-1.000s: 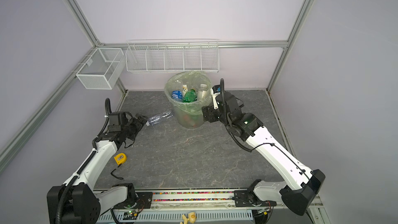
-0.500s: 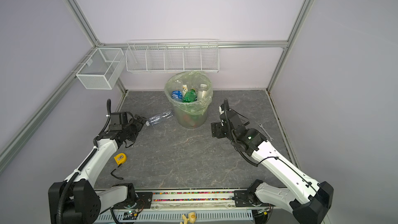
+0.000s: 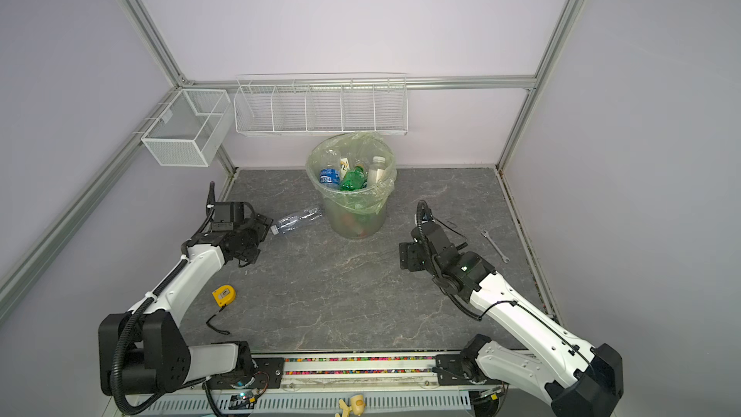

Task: Throw the plastic bottles in the bin
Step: 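Draw the right gripper back while the left gripper lowers onto the clear water bottle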

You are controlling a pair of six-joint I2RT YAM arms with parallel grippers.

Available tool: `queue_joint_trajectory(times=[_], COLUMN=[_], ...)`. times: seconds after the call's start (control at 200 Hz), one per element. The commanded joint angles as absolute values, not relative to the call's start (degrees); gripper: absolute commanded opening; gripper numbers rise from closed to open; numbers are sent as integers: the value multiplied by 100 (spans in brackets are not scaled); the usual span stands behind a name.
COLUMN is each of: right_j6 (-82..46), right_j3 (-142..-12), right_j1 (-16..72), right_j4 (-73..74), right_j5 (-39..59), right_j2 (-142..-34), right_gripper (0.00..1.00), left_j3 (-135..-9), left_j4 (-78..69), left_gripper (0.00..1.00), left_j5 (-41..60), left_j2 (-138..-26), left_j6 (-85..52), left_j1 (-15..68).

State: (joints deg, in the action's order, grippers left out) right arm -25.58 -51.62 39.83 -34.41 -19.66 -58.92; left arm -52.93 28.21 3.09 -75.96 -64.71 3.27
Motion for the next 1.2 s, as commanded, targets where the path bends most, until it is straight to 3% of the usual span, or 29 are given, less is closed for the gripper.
queue_joint_trajectory(times=[0.0, 0.47, 0.775, 0.91, 1.195], right_j6=[-2742, -2768, -2848, -2839, -2850], right_j3=[-5074, -4888, -4858, -4830, -4742], right_j1=[3953, 3948, 3955, 3948, 3954], right_j4=[-3285, -3382, -3433, -3444, -3599], right_j5=[-1973, -2217, -2241, -2223, -2308], right_j2=[-5879, -5584, -5523, -5375, -5104], right_gripper=[88, 89, 89, 89, 89], left_j3=[-5644, -6328, -7205, -7883, -8085], left_j4=[3034, 3398, 3781, 4024, 3918], left_gripper=[99, 99, 100, 88, 79], left_j5=[-142, -779, -142, 415, 399], left_j2=[-7732, -8367, -9609, -10524, -11169], left_j6=[-6913, -8693, -9139, -9110, -9348], left_j1=[541, 966, 989, 993, 1011])
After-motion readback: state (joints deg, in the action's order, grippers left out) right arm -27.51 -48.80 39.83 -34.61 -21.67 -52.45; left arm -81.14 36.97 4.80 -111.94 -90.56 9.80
